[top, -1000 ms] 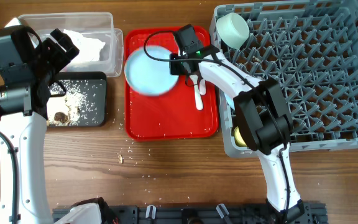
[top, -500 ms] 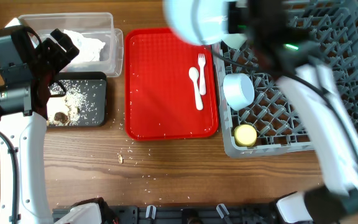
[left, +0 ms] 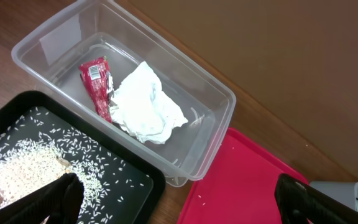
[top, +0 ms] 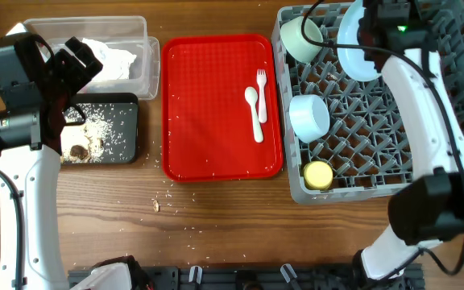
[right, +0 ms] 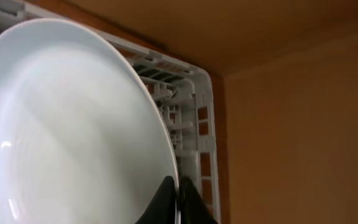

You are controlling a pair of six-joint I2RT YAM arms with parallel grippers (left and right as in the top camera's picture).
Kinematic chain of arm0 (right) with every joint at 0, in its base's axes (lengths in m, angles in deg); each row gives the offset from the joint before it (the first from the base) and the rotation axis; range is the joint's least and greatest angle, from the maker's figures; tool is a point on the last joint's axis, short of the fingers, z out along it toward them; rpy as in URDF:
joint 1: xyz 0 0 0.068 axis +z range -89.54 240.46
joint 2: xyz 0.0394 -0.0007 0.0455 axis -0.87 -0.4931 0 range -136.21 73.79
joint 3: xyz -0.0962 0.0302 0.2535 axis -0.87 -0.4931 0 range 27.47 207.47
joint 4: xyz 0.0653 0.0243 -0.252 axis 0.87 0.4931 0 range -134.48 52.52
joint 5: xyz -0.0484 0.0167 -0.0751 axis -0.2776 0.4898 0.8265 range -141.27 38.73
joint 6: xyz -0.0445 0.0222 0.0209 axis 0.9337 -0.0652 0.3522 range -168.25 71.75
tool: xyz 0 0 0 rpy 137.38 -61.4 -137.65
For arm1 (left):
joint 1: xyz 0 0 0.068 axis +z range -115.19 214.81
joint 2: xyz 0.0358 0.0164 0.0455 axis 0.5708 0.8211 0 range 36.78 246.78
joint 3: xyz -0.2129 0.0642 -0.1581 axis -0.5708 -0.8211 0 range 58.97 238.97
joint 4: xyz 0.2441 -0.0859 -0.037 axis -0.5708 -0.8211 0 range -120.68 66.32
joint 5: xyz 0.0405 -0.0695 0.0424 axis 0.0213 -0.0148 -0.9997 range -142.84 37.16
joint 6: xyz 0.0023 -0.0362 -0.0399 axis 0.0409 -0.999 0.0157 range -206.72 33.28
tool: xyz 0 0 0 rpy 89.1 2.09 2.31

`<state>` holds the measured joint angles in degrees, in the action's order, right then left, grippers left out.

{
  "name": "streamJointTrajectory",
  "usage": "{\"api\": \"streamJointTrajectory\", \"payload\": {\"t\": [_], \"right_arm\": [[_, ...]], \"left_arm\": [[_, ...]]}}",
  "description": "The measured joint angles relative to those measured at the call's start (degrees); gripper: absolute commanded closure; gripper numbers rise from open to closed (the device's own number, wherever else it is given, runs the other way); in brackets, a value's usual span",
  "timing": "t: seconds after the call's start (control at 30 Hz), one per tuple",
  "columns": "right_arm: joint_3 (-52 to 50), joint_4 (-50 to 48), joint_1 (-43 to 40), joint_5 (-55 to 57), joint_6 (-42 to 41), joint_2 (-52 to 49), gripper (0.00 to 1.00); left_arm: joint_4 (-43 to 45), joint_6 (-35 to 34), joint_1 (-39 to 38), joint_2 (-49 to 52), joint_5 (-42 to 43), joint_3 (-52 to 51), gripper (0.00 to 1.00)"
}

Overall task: Sort waste into correct bins and load items into the dishwasher rack
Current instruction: 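Grasp the light-blue plate and stand it in the rack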

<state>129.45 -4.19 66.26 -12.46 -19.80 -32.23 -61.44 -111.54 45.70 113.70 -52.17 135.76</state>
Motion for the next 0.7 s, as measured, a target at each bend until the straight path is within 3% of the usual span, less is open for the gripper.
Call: {"api": "streamJointTrajectory", "payload": {"t": [0.2,0.3,0.33,0.37,0.47,0.7], "right_arm": [[-0.1,-5.2,0.0,0.2,9.8,-5.2,0.95],[-0.1,-5.6,0.4,-0.2,11.2,-5.4,0.64],[-0.1,-5.6,0.9,-0.5,11.3,-5.4,0.47],[-0.1,-5.5,1.4,-0.7,11.3,-5.4,0.37],[-0.1,-5.5,3.6,-1.5,9.8,-5.4,0.21],[-0.2,0.2,4.5,-9.4,0.9,-4.6,0.04]], "left_arm": [[0.0,0.0,0.0,0.0,0.0,0.0,0.00],[0.0,0.0,0.0,0.0,0.0,0.0,0.00],[0.0,0.0,0.0,0.0,0.0,0.0,0.00],[0.0,0.0,0.0,0.0,0.0,0.0,0.00],[0.0,0.0,0.0,0.0,0.0,0.0,0.00],[0.0,0.0,0.0,0.0,0.0,0.0,0.00]]}}
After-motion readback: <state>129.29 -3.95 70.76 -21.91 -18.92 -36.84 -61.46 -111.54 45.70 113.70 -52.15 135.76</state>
